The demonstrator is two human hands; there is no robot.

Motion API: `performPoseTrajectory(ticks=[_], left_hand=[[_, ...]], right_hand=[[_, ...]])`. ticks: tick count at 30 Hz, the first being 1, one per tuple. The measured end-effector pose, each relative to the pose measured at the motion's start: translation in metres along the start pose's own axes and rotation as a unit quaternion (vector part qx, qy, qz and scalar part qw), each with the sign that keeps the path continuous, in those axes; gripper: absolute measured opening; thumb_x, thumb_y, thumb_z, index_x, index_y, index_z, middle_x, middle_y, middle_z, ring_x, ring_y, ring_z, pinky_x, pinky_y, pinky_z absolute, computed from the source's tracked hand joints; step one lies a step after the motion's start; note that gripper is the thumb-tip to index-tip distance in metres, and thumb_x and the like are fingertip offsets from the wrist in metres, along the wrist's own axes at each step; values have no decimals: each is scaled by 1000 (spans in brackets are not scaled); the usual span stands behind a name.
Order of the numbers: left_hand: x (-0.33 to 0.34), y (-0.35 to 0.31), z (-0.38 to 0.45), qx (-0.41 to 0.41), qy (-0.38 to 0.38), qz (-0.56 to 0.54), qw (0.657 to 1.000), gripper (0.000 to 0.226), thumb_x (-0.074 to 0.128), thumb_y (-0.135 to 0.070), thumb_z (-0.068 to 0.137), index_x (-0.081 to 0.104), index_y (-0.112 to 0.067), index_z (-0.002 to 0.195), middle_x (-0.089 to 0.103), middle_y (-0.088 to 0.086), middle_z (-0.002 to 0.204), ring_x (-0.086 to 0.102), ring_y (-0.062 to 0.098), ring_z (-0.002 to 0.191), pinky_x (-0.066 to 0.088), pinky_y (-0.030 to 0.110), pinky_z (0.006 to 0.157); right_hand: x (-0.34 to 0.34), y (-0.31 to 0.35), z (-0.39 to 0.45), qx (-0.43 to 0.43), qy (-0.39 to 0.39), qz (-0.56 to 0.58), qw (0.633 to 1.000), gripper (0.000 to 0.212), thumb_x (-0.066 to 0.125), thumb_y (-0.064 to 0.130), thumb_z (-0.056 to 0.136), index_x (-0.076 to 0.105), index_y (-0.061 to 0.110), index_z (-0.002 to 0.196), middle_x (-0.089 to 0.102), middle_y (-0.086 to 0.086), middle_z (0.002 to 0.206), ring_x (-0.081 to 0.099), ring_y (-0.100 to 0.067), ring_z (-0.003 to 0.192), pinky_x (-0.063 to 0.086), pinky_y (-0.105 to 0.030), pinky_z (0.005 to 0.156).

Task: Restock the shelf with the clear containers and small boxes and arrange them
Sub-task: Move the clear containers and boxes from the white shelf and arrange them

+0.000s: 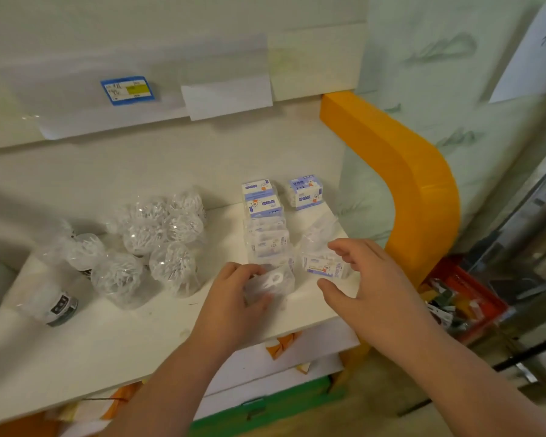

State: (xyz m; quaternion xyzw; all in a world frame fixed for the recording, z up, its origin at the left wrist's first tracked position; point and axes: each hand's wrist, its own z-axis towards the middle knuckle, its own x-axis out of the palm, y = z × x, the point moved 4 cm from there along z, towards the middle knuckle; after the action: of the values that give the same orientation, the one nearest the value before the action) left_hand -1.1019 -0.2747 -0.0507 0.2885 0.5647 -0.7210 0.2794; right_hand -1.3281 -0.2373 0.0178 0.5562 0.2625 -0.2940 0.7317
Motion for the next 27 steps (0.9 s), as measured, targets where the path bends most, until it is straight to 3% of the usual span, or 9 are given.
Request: performPoseTrajectory(ticks=[6,10,12,15,19,24,27], left_hand=[[6,-1,0,20,-94,39,995,43,81,-29,70,67,-27,110,47,-8,102,54,16,89,51,31,78],[-1,-2,-5,15,-104,54,993,54,82,-38,68,63,-29,118,44,-13,108,51,13,101,44,22,82],[-15,-3,-9,15,-106,39,993,55,78,-43,70,60,-32,121,46,-15,112,49,10,106,48,26,86],[-52,-6,-22,20,-123,23,992,53,72,-48,74,55,-37,124,47,-18,119,49,8,111,50,34,93],[-122,-2,-53,-20,-187,56,981,48,75,-35,80,55,-38,123,44,-24,121,49,6,113,47,27,92],[-212,11,-107,-102,-267,261,922,49,70,-36,81,57,-26,127,52,-9,124,45,15,119,43,32,97],[-258,20,-143,-153,-304,329,881,52,71,-34,82,55,-22,130,53,-3,128,40,17,120,40,38,100]], right_hand=[[1,7,6,-22,15,-8,1000,49,69,41,84,47,41,128,47,26,116,45,8,102,39,-6,76],[5,13,16,-41,19,-18,999,49,66,42,85,47,39,130,48,23,122,46,3,111,45,-18,88],[8,17,23,-55,18,-12,998,49,66,42,84,49,36,129,49,21,123,48,-2,115,46,-24,93],[20,24,35,-81,28,0,996,48,68,39,83,51,35,128,50,21,121,48,-1,116,43,-21,96],[42,49,52,-109,33,34,993,43,72,30,84,56,31,124,53,18,119,49,-2,114,37,-14,93],[85,115,70,-177,51,58,981,46,72,30,82,57,27,125,55,11,122,51,-9,117,38,-23,99],[115,164,68,-224,68,89,968,45,72,28,81,58,25,124,56,8,123,53,-13,117,41,-28,101]])
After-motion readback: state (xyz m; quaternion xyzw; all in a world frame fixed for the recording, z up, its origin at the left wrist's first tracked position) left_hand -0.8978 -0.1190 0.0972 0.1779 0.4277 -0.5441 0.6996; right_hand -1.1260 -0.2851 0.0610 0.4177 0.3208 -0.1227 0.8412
